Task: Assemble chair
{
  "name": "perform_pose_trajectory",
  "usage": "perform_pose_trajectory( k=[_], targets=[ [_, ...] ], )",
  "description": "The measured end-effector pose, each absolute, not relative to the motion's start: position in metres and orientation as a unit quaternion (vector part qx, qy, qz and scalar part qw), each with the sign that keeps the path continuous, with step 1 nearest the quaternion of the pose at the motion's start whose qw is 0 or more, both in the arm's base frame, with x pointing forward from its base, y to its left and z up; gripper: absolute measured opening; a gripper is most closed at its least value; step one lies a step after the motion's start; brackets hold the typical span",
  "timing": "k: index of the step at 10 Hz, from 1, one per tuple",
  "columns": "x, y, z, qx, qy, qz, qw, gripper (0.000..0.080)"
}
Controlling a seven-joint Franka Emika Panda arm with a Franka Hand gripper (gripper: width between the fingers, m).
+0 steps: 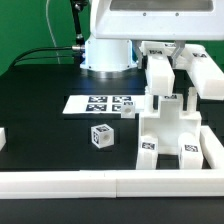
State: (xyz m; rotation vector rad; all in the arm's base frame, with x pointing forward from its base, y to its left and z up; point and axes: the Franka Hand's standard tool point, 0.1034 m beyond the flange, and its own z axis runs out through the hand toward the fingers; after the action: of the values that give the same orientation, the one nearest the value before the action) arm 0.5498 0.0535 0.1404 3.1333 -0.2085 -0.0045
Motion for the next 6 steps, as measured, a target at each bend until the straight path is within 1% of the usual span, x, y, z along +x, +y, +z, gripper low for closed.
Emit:
perform_pose_trajectory(
  k=[1,2,6],
  targets=[
    [0.543,0.053,0.136,0.997,-0.082,-0.001,-0.012,0.0284],
    [0.543,0.048,0.133,0.996,-0.085,0.005,-0.018,0.0284],
    [0.542,0.041,0.126,0.997,-0.076,0.005,-0.016,0.0284]
  ],
)
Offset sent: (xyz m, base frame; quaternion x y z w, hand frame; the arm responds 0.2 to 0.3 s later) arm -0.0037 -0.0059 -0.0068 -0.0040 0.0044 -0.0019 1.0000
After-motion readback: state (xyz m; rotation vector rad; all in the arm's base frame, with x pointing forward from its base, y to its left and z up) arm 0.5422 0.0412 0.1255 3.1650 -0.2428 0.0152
